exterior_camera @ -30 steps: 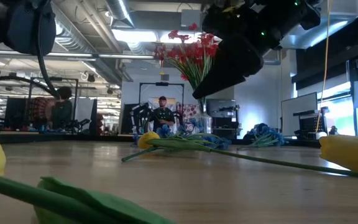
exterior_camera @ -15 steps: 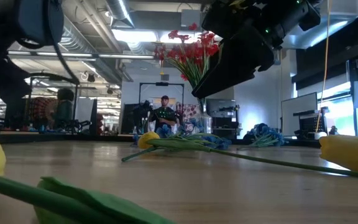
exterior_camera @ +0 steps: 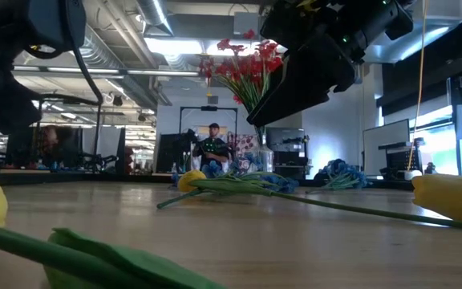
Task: Sort flowers into vase by color
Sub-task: Adjust the yellow vase
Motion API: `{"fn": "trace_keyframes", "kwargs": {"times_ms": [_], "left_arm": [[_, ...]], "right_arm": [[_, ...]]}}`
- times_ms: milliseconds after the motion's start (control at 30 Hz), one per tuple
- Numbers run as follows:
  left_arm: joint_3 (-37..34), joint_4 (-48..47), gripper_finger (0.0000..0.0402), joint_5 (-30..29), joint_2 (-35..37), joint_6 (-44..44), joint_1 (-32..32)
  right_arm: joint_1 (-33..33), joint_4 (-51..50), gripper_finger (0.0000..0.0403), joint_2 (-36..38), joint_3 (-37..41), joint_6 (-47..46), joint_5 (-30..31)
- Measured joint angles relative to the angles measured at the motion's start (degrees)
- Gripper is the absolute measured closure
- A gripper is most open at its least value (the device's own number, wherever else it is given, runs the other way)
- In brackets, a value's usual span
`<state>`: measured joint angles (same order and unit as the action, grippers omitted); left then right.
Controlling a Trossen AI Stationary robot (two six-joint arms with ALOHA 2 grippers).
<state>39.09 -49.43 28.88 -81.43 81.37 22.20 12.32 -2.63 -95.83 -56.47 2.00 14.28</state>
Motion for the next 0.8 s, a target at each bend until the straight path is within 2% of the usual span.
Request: {"fn": "trace_keyframes", "kwargs": {"times_ms": [233,400,567,800], "left_arm": [[0.0,-0.58,0.0129,6.22,0.0,5.68,2.02],[0.0,2.67,0.0074,12.34,0.0,13.76,6.35],[0.0,5.5,0.0055,15.48,0.0,20.04,10.48],[0.0,12.25,0.0056,17.57,0.0,30.11,14.04]], "right_arm": [[0.0,0.0,0.0079,0.02,0.0,-0.07,-0.04],[0.01,0.01,0.0079,0.04,0.0,-0.03,-0.17],[0.0,0.0,0.0079,0.04,0.0,-0.02,-0.15],[0.02,-0.07,0.0079,0.04,0.0,0.0,-0.13]]}}
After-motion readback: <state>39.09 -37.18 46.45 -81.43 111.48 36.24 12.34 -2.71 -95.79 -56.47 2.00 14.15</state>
